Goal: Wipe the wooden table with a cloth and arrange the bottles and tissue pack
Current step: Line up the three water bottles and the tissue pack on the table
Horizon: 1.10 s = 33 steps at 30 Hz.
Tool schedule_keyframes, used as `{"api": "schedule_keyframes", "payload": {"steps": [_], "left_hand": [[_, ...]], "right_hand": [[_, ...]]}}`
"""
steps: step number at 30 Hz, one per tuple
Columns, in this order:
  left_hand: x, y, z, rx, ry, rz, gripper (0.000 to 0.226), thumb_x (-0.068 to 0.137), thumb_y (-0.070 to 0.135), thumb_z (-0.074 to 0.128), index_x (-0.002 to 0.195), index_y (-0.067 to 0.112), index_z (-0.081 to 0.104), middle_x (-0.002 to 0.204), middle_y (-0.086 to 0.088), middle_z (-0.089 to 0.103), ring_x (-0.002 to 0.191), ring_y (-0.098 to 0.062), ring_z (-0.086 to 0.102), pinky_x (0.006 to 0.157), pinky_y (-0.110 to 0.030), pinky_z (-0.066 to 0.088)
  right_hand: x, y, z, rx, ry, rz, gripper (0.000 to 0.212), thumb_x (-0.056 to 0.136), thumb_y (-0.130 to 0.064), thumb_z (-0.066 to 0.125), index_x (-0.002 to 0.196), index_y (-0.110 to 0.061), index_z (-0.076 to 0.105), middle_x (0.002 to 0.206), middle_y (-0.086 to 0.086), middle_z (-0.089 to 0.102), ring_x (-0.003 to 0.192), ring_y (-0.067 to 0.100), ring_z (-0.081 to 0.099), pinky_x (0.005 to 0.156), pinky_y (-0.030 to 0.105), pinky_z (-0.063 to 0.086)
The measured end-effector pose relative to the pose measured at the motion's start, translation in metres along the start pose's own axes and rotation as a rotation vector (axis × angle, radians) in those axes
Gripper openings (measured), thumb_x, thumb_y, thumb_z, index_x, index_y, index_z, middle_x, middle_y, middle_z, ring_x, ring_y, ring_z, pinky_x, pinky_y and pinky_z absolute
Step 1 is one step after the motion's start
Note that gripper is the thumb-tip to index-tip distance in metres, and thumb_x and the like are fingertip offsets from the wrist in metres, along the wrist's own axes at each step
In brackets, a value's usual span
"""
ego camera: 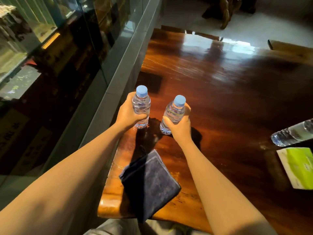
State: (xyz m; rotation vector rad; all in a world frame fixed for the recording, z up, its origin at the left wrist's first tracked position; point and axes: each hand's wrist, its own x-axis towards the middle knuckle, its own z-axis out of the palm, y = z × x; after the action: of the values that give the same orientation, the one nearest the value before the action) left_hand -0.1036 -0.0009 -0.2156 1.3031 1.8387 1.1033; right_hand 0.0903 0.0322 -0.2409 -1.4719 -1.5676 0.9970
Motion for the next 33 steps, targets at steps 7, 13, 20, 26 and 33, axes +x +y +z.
{"api": "schedule_keyframes", "payload": {"steps": [7,13,20,26,33], "left_hand": [[-0.006,0.0,0.002,-0.001,0.006,-0.044,0.067,0.063,0.028,0.078,0.116,0.04,0.038,0.092,0.023,0.057,0.081,0.006,0.058,0.065,-0.008,0.037],[-0.024,-0.007,0.012,-0.07,0.013,-0.141,0.096,0.066,0.021,0.083,0.142,0.026,0.025,0.123,0.012,0.051,0.105,-0.008,0.055,0.09,-0.022,0.041],[-0.053,0.017,0.035,0.316,-0.071,-0.475,0.073,0.075,0.043,0.064,0.135,0.016,0.031,0.125,-0.011,0.058,0.105,-0.033,0.059,0.083,-0.037,0.046],[-0.081,0.058,0.073,0.668,-0.435,-0.416,0.041,0.086,0.039,0.053,0.114,0.01,0.062,0.119,-0.016,0.066,0.105,-0.03,0.062,0.092,-0.035,0.048],[-0.091,0.124,0.173,0.73,-0.643,-0.226,0.061,0.09,0.042,0.053,0.142,0.013,0.039,0.145,-0.013,0.045,0.133,-0.026,0.044,0.104,-0.029,0.035]], "right_hand": [[0.002,0.002,0.0,-0.017,-0.022,0.017,0.071,0.073,-0.03,0.077,0.13,-0.019,0.038,0.119,0.005,0.056,0.102,0.017,0.059,0.085,0.026,0.048],[0.001,-0.001,-0.009,-0.003,-0.1,-0.065,0.077,0.073,-0.028,0.078,0.134,-0.022,0.031,0.133,0.006,0.048,0.115,0.015,0.051,0.094,0.026,0.044],[-0.007,0.011,-0.054,-0.098,-0.36,0.047,0.103,0.071,-0.046,0.076,0.148,-0.033,0.008,0.158,-0.002,0.009,0.143,0.02,0.018,0.111,0.038,0.027],[-0.007,0.041,-0.132,-0.27,-0.637,0.268,0.091,0.075,-0.055,0.068,0.147,-0.026,0.02,0.157,0.003,0.022,0.141,0.024,0.028,0.109,0.04,0.033],[-0.005,0.073,-0.249,-0.411,-0.564,0.407,0.077,0.082,-0.051,0.063,0.145,-0.023,0.028,0.153,0.007,0.03,0.137,0.029,0.035,0.107,0.045,0.037]]}}
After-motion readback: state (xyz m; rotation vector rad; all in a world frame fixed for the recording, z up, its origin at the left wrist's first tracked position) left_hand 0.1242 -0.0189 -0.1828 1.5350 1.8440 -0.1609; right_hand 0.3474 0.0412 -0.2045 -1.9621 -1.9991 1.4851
